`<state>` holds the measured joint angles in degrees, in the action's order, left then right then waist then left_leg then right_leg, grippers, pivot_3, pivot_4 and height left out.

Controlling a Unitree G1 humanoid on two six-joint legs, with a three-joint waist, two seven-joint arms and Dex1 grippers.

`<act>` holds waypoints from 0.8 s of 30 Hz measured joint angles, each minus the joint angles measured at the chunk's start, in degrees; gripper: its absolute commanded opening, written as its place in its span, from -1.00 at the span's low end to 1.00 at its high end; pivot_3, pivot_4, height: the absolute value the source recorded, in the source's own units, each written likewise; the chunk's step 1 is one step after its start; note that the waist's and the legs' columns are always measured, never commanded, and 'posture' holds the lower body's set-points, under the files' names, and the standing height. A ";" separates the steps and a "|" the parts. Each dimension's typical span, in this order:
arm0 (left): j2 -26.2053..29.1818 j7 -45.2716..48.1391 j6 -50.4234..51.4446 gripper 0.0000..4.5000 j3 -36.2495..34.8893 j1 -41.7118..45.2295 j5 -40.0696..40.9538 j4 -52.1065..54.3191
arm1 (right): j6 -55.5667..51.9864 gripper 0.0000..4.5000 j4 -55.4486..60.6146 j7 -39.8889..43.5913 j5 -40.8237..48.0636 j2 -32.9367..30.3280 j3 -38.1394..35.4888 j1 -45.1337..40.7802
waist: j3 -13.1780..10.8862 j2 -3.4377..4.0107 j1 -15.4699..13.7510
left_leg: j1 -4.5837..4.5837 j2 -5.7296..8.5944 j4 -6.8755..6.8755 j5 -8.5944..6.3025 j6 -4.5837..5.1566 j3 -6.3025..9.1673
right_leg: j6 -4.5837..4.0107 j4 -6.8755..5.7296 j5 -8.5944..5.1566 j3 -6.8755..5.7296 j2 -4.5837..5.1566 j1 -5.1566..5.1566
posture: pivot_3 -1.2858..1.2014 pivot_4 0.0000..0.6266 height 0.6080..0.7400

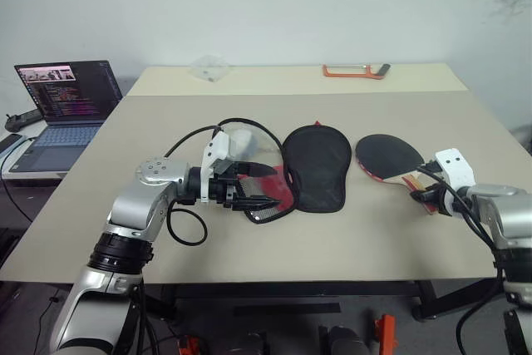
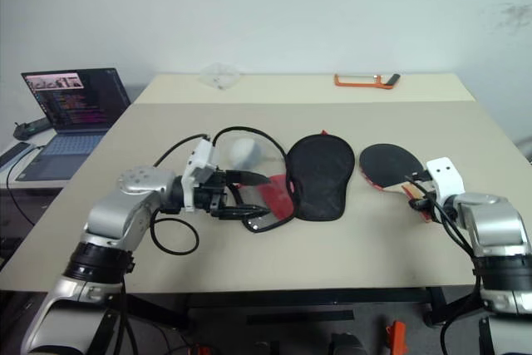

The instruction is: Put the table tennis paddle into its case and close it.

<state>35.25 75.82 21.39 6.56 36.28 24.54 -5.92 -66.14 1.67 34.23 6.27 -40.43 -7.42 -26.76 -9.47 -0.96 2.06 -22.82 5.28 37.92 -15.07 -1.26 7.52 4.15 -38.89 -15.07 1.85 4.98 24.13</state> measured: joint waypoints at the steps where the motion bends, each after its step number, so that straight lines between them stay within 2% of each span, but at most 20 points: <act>1: -0.35 0.13 -0.39 0.67 0.09 0.12 -0.12 -0.51 | -2.24 -0.49 2.89 -0.79 0.43 0.20 -0.65 1.20 | 0.00 0.00 -0.08 | 0.02 0.00 0.00 -0.01 0.02 0.00 | 0.01 -0.01 0.01 0.00 0.00 -0.02 | 0.03 -0.52 1.00; 3: -0.78 0.37 -0.82 0.67 0.35 0.48 -0.43 -1.48 | -5.71 -0.49 7.33 -2.33 1.21 1.27 -1.56 2.51 | 0.00 0.00 -0.10 | 0.05 0.00 0.00 -0.02 0.04 0.00 | 0.02 -0.02 0.02 0.01 -0.01 -0.04 | 0.03 -0.52 1.00; 10: -1.59 1.20 -2.29 0.67 0.52 1.40 -1.32 -3.12 | -9.51 0.52 9.94 -5.82 2.73 3.55 -2.52 3.03 | 0.00 -0.01 -0.14 | 0.07 0.00 0.01 -0.01 0.03 -0.04 | 0.03 -0.02 0.03 0.04 -0.01 -0.05 | 0.03 -0.52 1.00; 19: -1.62 0.77 -2.69 0.67 0.50 1.33 -1.87 -2.89 | -6.60 0.52 3.15 -6.98 4.45 4.98 -1.68 -3.34 | 0.00 -0.01 -0.12 | 0.09 0.00 0.00 -0.01 0.04 -0.08 | 0.03 -0.02 0.03 0.06 -0.02 -0.05 | 0.03 -0.52 1.00; 24: -1.53 -0.18 -2.21 0.67 0.48 1.05 -1.87 -2.43 | -3.13 0.52 -0.24 -7.19 4.11 4.93 -0.16 -4.19 | 0.03 -0.05 -0.11 | 0.10 -0.01 0.01 -0.01 0.04 -0.09 | 0.03 0.00 0.03 0.07 -0.02 -0.06 | 0.03 -0.52 1.00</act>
<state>33.72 75.64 19.18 7.04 37.33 22.67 -8.35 -69.27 1.44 27.04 10.38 -35.50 -7.58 -30.95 -9.44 -1.01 1.95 -22.72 5.27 37.92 -15.08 -1.21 7.42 4.18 -38.89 -15.03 1.92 4.97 24.07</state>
